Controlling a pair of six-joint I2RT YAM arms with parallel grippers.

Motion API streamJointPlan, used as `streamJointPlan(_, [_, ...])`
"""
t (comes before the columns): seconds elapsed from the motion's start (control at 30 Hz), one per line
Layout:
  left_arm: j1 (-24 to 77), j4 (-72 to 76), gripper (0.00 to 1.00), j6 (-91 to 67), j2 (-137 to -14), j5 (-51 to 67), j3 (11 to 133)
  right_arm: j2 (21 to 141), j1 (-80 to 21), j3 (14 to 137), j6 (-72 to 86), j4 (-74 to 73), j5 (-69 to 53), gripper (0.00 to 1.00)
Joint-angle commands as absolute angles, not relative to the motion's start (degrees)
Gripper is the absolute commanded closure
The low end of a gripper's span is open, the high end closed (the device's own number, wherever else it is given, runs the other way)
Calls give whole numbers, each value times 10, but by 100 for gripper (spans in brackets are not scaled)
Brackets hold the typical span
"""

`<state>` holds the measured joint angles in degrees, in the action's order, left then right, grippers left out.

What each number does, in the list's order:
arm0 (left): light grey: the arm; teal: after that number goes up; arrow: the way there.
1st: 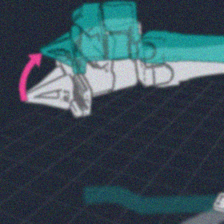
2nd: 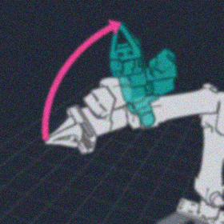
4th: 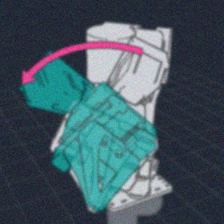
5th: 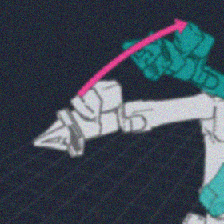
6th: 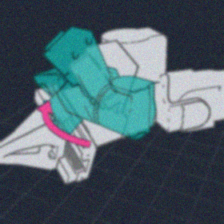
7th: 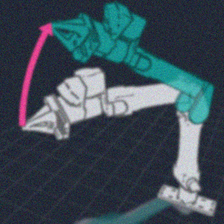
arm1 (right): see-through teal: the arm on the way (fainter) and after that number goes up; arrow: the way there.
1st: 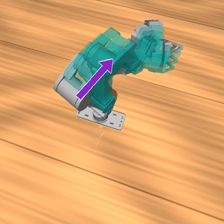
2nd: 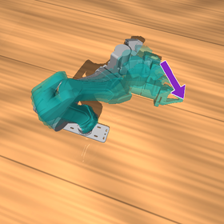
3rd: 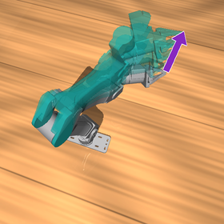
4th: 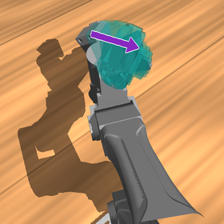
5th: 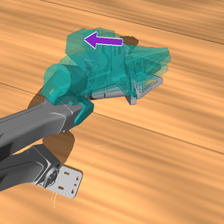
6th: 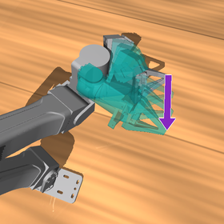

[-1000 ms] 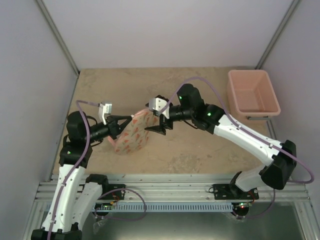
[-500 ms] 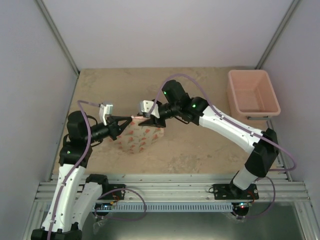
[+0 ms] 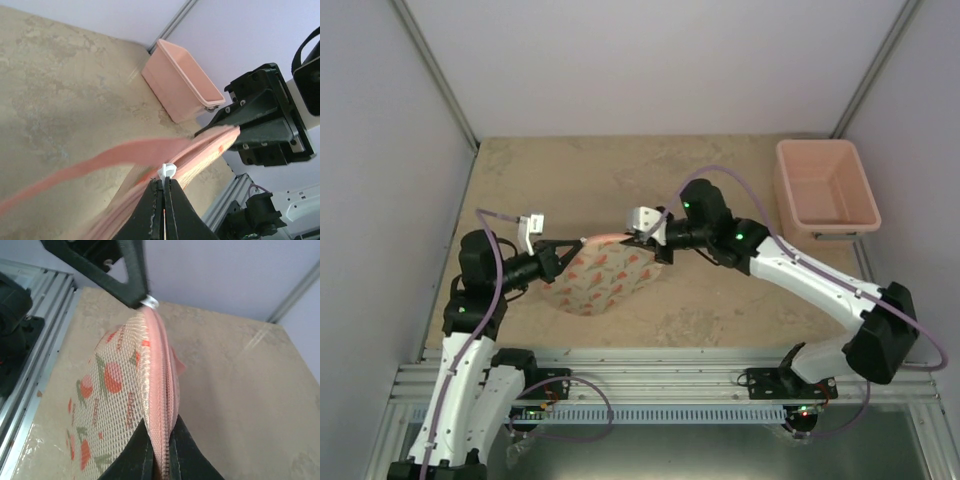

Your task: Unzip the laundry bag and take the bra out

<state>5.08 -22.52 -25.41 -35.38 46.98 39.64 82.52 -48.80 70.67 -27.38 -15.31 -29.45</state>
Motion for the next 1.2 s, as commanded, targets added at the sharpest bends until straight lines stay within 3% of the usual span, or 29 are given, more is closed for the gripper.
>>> streamJointPlan(0.0, [33, -202, 100, -284, -339, 442, 376, 749, -417, 608, -206, -68, -319, 100])
streamJointPlan(0.27, [27, -204, 100, -273, -334, 432, 365, 682, -324, 467, -129, 40, -327, 100])
streamJointPlan(0.5, [27, -212, 100, -244, -330, 421, 351, 694, -324, 416, -112, 74, -351, 100])
streamJointPlan(0.73, [27, -185, 100, -252, -340, 438, 327, 745, -388, 410, -130, 76, -347, 98])
streamJointPlan(0.8, [27, -180, 100, -251, -346, 446, 327, 756, -392, 409, -124, 77, -344, 85])
streamJointPlan(0.87, [26, -174, 100, -250, -350, 461, 325, 759, -392, 412, -121, 75, -336, 62])
streamJointPlan(0.97, [28, -159, 100, -250, -358, 491, 320, 757, -393, 427, -133, 58, -328, 8])
streamJointPlan(1.0, [28, -156, 100, -249, -362, 500, 321, 757, -393, 438, -140, 49, -326, 3])
streamJointPlan(1.17, [28, -148, 100, -242, -377, 510, 339, 775, -415, 529, -175, -36, -317, 2])
